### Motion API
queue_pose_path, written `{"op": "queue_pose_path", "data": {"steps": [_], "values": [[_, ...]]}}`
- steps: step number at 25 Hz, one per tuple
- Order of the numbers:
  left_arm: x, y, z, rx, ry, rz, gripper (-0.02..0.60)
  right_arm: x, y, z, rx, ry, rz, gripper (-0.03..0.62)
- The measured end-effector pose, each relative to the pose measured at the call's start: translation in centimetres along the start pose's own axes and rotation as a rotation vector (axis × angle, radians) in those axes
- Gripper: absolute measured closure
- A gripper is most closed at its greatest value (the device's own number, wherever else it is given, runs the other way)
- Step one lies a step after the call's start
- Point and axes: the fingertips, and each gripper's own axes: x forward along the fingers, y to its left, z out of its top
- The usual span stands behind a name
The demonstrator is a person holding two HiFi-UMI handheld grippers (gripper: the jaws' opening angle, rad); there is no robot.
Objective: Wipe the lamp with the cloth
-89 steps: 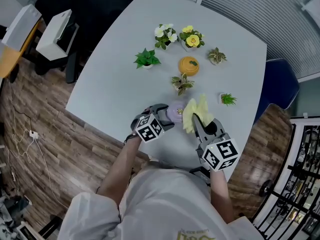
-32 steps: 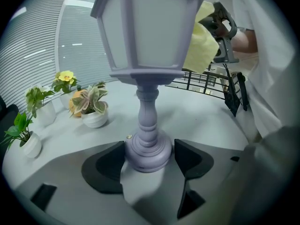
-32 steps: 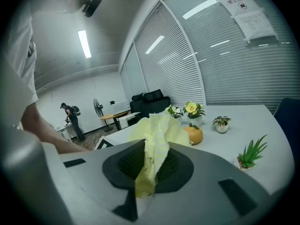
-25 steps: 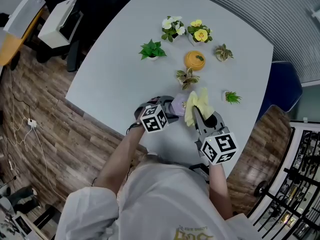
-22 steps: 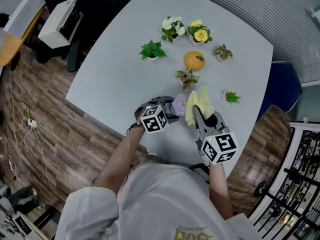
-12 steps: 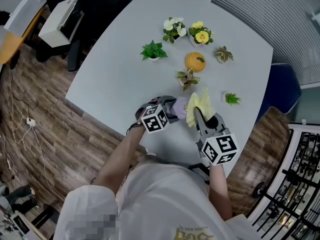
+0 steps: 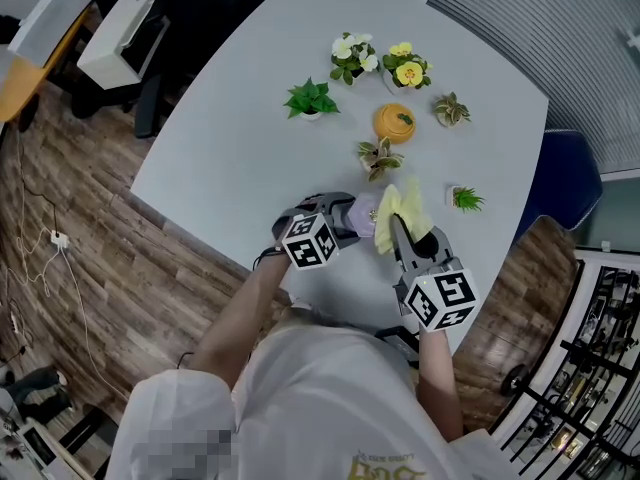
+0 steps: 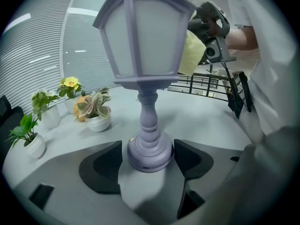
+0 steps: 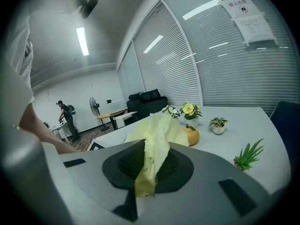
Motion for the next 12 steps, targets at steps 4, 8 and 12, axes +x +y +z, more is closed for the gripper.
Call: {"op": "queue_pose_path", "data": {"steps": [4, 8, 12], "values": [[0.06, 0.24, 0.25, -0.054, -0.012, -0.019, 0.250, 0.04, -0.10, -0.11, 0.000, 0.003, -0.005, 0.548], [0.25, 0.17, 0.21, -0.042, 0.014, -0.029, 0.252, 0.04, -0.28, -0.16, 0.005, 0.002, -0.010, 0.548], [0.32, -0.09, 0.21, -0.024, 0.022, -0.041, 0.264, -0.06, -0.31, -0.17, 0.009, 0.001, -0.016, 0.548]]}}
